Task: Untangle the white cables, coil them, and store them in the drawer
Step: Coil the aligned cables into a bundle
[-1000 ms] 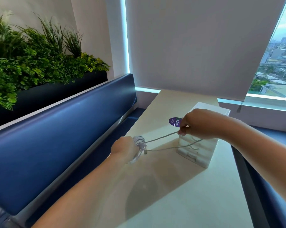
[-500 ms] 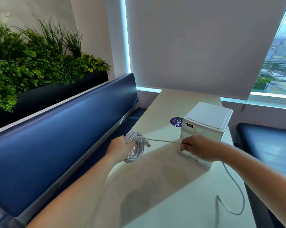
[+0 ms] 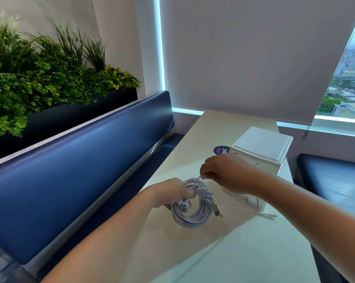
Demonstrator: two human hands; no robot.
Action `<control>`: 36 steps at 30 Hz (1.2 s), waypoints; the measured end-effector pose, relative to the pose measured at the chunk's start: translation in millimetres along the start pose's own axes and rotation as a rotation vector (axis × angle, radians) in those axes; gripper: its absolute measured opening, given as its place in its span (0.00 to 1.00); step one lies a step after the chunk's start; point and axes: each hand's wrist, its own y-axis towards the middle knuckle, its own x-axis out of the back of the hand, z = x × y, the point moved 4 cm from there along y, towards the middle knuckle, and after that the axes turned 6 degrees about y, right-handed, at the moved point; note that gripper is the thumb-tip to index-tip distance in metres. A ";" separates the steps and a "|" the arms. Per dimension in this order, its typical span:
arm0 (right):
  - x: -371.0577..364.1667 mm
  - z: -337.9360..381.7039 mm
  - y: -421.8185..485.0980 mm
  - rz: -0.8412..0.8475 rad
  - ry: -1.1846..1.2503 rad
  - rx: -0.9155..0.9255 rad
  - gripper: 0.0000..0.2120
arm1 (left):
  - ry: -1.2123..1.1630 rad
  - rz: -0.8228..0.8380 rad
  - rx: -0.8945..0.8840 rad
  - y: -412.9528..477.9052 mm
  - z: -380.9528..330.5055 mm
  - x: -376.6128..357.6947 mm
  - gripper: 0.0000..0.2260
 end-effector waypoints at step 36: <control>-32.6 -6.4 -39.2 -0.437 1.477 -0.391 0.09 | -1.049 -0.077 -0.283 -45.0 -54.8 3.5 0.12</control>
